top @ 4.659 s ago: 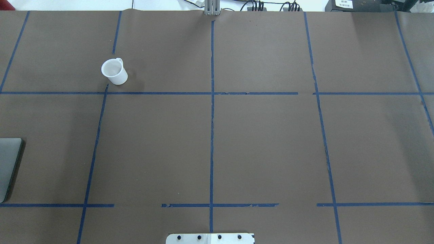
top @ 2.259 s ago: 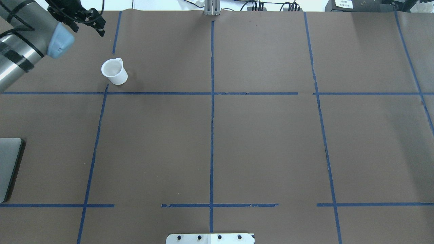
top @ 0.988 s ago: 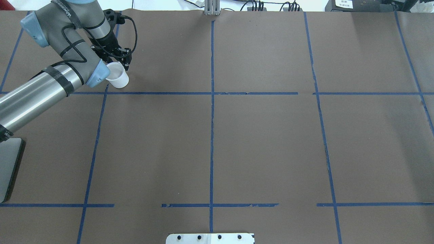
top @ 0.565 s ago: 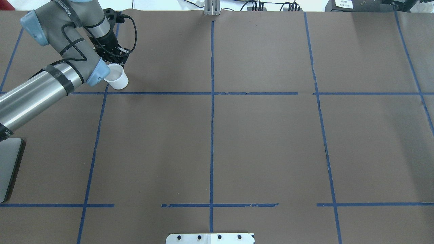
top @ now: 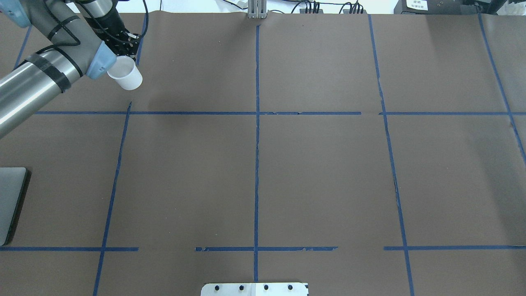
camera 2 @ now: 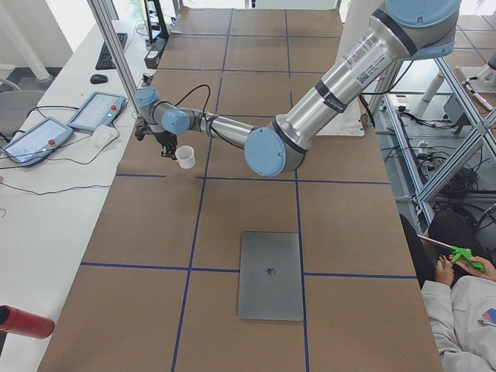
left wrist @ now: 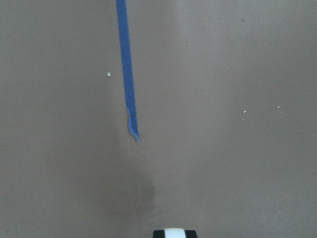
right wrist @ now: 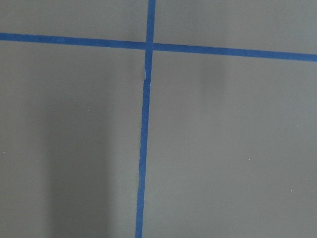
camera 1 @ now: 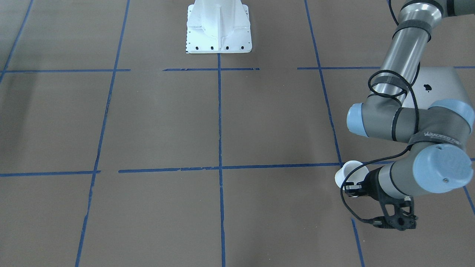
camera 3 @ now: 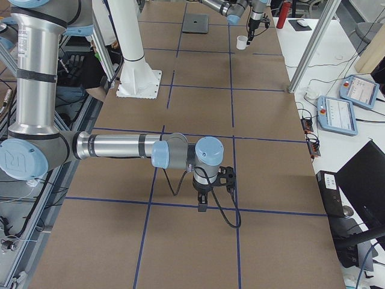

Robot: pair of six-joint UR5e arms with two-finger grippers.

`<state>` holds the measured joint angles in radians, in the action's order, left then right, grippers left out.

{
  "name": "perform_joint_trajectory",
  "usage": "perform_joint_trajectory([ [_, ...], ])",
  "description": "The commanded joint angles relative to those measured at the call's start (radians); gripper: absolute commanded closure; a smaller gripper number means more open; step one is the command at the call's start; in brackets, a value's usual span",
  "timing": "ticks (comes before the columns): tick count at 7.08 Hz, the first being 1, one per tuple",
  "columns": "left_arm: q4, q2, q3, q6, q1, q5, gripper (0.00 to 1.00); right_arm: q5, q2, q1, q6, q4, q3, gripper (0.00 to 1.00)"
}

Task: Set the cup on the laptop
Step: 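Lift the cup with the left gripper and carry it toward the laptop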

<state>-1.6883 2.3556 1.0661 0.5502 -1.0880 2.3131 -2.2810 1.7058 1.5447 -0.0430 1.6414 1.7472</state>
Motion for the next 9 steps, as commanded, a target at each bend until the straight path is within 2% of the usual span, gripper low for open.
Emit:
perform_joint_trajectory([
  [1, 0.175, -0.173, 0.247, -0.138, -0.071, 0.0, 1.0, 0.0, 0.0, 0.0, 0.0, 0.0, 0.0, 0.0],
  [2, 0.243, -0.246, 0.338, -0.224, -0.126, -0.003, 1.0, 0.0, 0.0, 0.0, 0.0, 0.0, 0.0, 0.0],
  [3, 0.251, -0.333, 0.407, -0.313, -0.163, -0.003, 1.0, 0.001, 0.0, 0.0, 0.0, 0.0, 0.0, 0.0],
  [6, 0.24, -0.698, 0.616, -0.455, -0.207, 0.005, 1.0, 0.001, 0.0, 0.0, 0.0, 0.0, 0.0, 0.0],
  [7, 0.211, -0.813, 0.668, -0.455, -0.208, 0.006, 1.0, 0.0, 0.0, 0.0, 0.0, 0.0, 0.0, 0.0],
  [8, 0.105, -0.922, 0.696, -0.447, -0.208, 0.011, 1.0, 0.0, 0.0, 0.0, 0.0, 0.0, 0.0, 0.0],
  [9, 0.019, -0.988, 0.695, -0.425, -0.207, 0.009, 1.0, 0.0, 0.0, 0.0, 0.0, 0.0, 0.0, 0.0],
])
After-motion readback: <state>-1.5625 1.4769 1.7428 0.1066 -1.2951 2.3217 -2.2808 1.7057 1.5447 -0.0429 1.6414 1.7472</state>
